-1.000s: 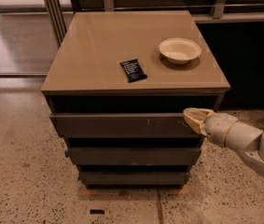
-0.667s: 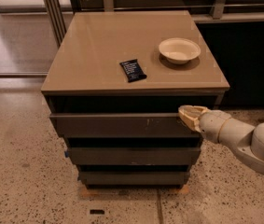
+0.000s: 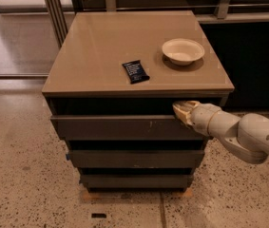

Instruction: Open top drawer

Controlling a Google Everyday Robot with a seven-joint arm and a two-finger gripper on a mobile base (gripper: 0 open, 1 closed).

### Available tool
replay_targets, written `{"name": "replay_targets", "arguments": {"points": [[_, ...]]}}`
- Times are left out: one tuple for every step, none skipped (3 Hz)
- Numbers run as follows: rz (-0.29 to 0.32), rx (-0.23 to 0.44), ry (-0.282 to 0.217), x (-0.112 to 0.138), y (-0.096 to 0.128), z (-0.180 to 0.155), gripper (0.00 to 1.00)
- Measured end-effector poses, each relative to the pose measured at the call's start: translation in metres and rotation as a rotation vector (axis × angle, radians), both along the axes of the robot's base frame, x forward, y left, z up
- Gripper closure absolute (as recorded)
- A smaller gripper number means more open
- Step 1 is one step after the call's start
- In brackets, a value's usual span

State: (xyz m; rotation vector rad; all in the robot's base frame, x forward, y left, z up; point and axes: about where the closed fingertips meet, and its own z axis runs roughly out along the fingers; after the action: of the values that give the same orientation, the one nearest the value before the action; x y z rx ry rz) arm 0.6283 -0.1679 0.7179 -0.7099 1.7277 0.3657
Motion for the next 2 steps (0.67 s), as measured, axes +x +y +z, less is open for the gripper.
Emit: {"name": "replay_targets", "arguments": {"points": [[-0.046,-0.032,0.021,0.0255,-0.0044,-0.0120,1.00],[-0.049,-0.038,0.025,0.0279,-0.0039,-0.0150,1.00]]}}
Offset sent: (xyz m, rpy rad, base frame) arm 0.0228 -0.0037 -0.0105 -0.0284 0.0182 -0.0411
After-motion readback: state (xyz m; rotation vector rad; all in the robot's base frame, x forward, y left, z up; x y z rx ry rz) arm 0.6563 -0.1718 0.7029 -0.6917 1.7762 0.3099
